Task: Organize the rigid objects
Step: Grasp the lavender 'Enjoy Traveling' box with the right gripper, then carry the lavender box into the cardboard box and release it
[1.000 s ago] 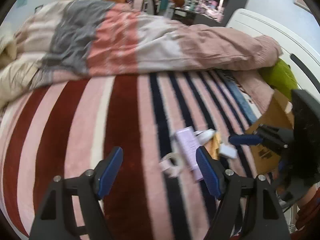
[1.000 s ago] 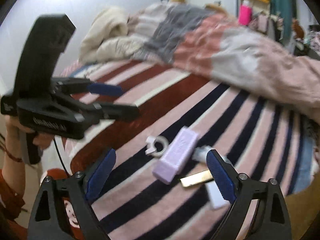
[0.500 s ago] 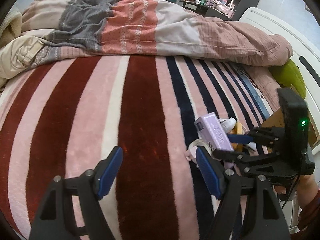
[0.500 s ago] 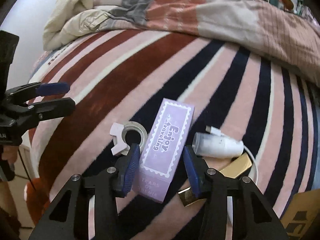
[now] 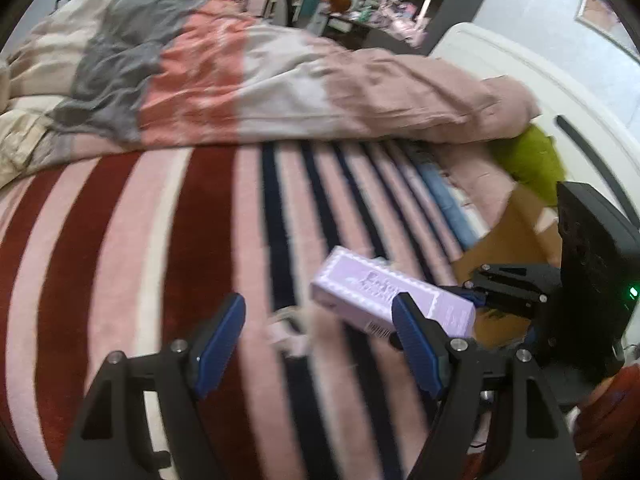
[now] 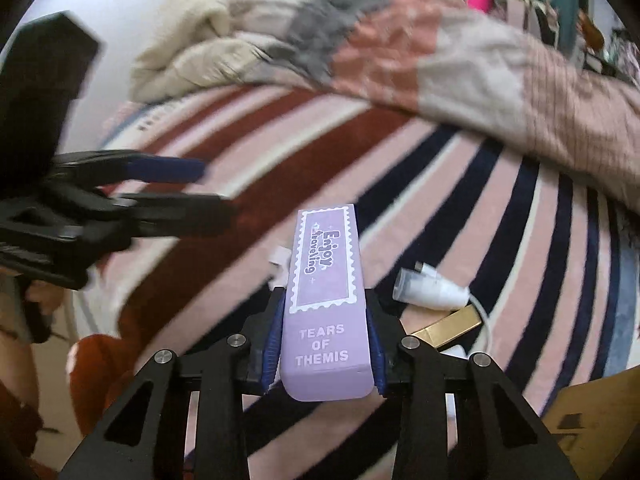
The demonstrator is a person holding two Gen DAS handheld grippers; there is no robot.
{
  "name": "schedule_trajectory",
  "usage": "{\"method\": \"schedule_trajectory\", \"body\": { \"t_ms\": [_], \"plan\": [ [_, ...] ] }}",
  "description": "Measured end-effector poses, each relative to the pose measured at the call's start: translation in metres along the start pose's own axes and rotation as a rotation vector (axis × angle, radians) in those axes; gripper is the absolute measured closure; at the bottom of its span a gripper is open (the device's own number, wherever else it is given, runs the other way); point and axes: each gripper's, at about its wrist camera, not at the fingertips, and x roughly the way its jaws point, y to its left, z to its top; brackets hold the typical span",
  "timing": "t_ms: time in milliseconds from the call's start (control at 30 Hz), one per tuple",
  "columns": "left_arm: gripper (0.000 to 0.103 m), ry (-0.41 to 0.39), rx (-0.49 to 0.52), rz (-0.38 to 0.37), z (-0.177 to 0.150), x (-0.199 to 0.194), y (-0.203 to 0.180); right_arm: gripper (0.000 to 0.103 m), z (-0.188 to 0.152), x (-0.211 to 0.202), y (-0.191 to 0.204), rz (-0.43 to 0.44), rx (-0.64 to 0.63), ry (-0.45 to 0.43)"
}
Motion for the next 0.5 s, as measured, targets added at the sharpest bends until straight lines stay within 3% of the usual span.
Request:
{"method": "schedule_trajectory", "body": {
  "t_ms": [100, 267, 500],
  "plan": [
    [0.030, -0.014, 0.007, -0.049, 0.011, -0.005, -0.022, 0.072, 0.003, -0.036, 0.009, 0.008, -0.036, -0.064],
    [0.030, -0.028, 0.004, -0.198, 0.033, -0.010, -0.066, 0.072, -0.006, -0.092, 0.007, -0.003, -0.054, -0.175],
    [0.024, 0.037, 0.000, -0.342, 0.063, 0.016, -0.136, 0.072, -0.032, -0.152, -0.028, -0.067, -0.011, -0.313]
  ]
}}
